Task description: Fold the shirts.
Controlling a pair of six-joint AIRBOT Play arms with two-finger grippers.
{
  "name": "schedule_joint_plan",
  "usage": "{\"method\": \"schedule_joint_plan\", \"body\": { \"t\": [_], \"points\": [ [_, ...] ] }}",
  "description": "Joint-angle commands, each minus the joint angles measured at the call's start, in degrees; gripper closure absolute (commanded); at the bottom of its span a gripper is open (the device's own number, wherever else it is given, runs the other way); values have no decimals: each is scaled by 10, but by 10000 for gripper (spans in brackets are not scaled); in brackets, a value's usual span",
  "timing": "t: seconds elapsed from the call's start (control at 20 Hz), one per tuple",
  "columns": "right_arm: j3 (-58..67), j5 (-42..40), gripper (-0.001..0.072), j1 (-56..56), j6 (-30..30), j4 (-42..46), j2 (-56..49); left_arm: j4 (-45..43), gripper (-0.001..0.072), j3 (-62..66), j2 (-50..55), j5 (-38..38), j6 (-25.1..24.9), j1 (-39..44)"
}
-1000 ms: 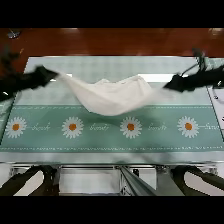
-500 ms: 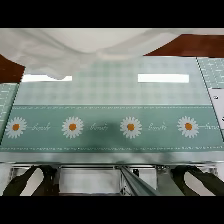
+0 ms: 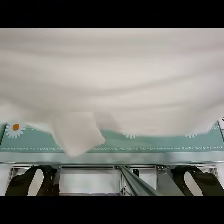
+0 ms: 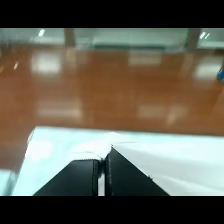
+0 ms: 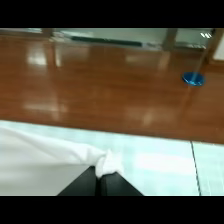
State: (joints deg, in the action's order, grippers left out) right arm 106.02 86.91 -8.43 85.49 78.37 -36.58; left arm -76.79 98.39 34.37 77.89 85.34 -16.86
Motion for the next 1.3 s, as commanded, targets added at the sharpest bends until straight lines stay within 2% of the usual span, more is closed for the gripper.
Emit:
{"method": "schedule_joint_plan", "body": {
  "t": [0.0,0.1,0.2,0.3,0.4,0.55,0.65,0.85,1.0,1.05,1.1,1.15,1.25],
  "points": [
    [-102,40,688,0,24,25,37,-122,683,-86,-14,111,61,95],
    [-186,37,688,0,17,-21,35,-65,684,-206,-11,107,65,120],
    [-281,20,688,0,1,-49,20,-13,684,-343,11,57,65,127],
    [-366,-36,688,0,-17,-54,-16,19,683,-450,54,-55,65,127],
    [-418,-103,688,0,-23,-54,-82,48,684,-495,123,-164,65,127],
    [-409,-203,688,0,-26,-55,-228,106,683,-476,244,-305,65,127],
    [-362,-234,688,0,-17,-57,-332,144,683,-437,322,-361,65,127],
    [-220,-233,688,0,-5,-111,-522,204,683,-341,464,-367,65,127],
    [-127,-232,687,0,24,-162,-624,242,683,-310,517,-367,65,127],
    [-106,-227,632,0,38,-172,-648,245,643,-310,524,-367,65,127],
    [-88,-218,301,-1,38,-184,-668,242,414,-310,527,-363,64,127],
    [-77,-203,86,-4,26,-193,-679,241,-2,-309,527,-347,56,124],
    [-64,-155,94,-21,5,-190,-682,222,6,-289,527,-251,18,92]
  ]
}}
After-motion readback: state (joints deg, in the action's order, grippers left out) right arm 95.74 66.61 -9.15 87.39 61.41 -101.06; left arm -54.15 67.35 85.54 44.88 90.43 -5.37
